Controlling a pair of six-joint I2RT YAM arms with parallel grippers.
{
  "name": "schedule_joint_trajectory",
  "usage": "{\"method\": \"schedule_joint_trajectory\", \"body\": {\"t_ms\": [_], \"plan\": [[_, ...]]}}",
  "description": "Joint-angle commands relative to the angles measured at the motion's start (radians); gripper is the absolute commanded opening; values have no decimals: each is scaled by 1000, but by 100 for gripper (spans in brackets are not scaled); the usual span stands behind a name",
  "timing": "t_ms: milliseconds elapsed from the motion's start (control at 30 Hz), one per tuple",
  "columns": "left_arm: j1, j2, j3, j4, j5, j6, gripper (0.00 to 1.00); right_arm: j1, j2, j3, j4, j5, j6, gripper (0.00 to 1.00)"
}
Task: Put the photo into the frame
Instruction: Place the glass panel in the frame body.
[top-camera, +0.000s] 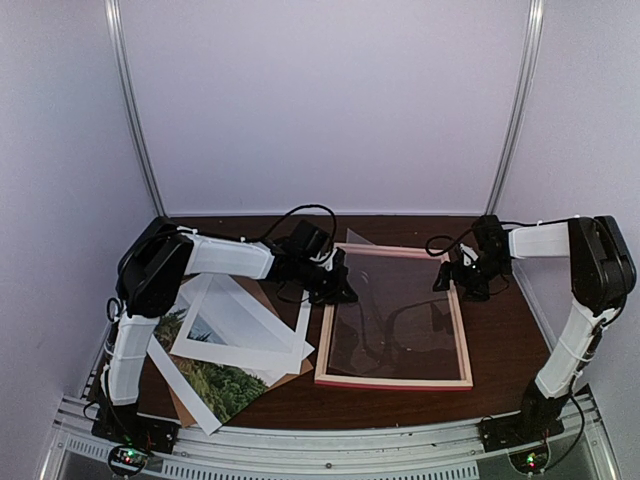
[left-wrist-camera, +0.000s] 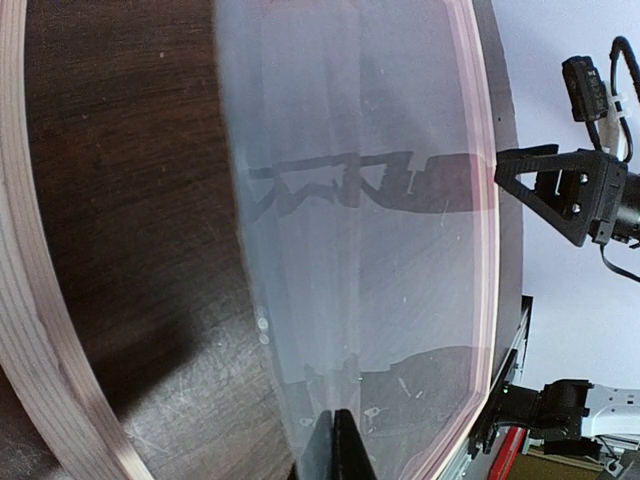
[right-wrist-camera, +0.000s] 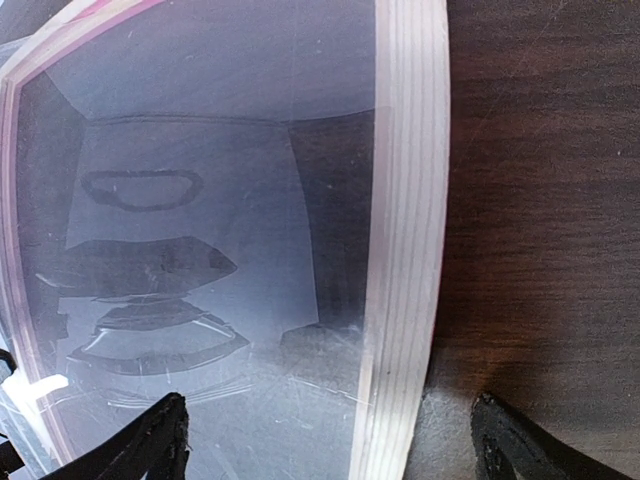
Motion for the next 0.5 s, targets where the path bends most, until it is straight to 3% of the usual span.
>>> {"method": "schedule_joint_trajectory", "body": {"t_ms": [0,467], "plan": [[5,-28,19,-14,3,28,0,7,-10,19,-7,14,-1,98],[5,-31,21,-24,14,33,0,7,-7,9,-5,23,-5,98]]}}
